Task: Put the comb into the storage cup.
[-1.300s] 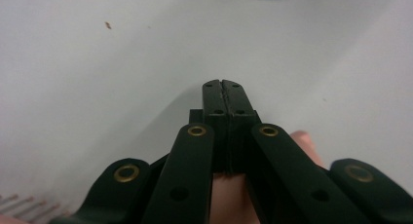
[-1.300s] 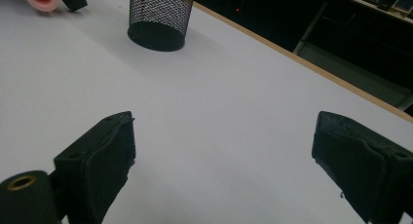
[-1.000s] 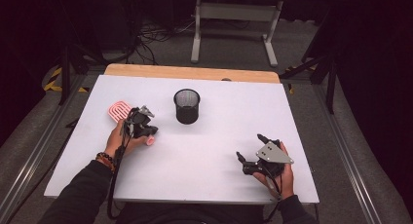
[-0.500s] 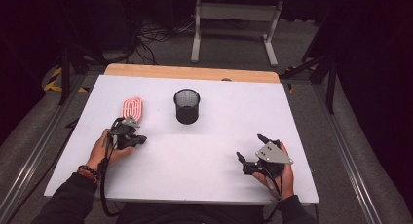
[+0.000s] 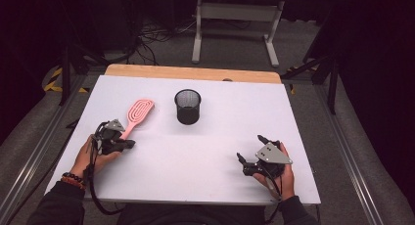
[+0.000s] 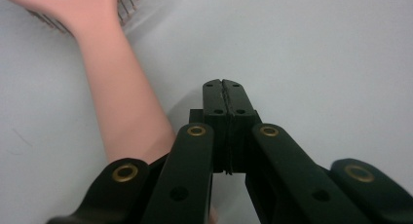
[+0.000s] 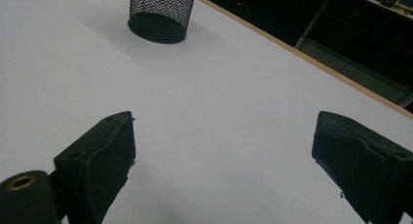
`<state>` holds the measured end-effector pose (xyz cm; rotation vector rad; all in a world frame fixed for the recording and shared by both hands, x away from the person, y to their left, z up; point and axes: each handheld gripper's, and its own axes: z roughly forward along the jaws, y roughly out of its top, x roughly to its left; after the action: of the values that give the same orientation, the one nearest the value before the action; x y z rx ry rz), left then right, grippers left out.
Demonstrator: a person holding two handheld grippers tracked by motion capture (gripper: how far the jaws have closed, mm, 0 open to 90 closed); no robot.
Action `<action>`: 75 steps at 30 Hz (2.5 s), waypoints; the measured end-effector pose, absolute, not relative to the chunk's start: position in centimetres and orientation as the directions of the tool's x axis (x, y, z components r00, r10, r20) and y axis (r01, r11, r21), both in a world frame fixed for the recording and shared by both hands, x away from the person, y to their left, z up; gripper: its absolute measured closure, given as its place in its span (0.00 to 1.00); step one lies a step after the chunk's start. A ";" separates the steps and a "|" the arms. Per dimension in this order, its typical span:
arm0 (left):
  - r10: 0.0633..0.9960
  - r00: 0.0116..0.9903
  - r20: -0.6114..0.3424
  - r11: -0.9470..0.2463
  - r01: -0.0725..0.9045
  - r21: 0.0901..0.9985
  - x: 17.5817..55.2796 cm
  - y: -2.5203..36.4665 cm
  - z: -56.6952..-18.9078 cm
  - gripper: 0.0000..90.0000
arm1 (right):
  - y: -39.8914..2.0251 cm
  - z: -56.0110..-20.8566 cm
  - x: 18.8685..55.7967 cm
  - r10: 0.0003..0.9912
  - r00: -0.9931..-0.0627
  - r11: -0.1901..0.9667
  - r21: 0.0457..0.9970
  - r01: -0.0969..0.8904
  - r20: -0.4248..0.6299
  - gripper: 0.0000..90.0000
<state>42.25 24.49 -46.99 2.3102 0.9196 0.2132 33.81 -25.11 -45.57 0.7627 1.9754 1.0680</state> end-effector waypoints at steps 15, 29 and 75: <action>0.684 0.728 0.048 -0.518 0.438 0.735 41.3 25.0 -44.4 0.93 | -25.3 -45.5 33.9 0.779 -0.532 0.471 0.870 0.147 -0.332 0.11; 0.755 0.644 0.121 -0.457 0.384 0.803 41.2 26.4 -44.3 0.56 | -25.3 -45.4 33.8 0.781 -0.529 0.469 0.872 0.143 -0.334 0.11; 0.825 0.564 -0.020 -0.455 0.686 0.567 48.0 23.6 -46.2 0.71 | -24.9 -45.9 34.2 0.762 -0.554 0.498 0.850 0.169 -0.336 0.11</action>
<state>47.97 23.57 -46.22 2.2752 1.2097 0.3519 34.18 -24.86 -45.94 0.7630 2.0131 1.0362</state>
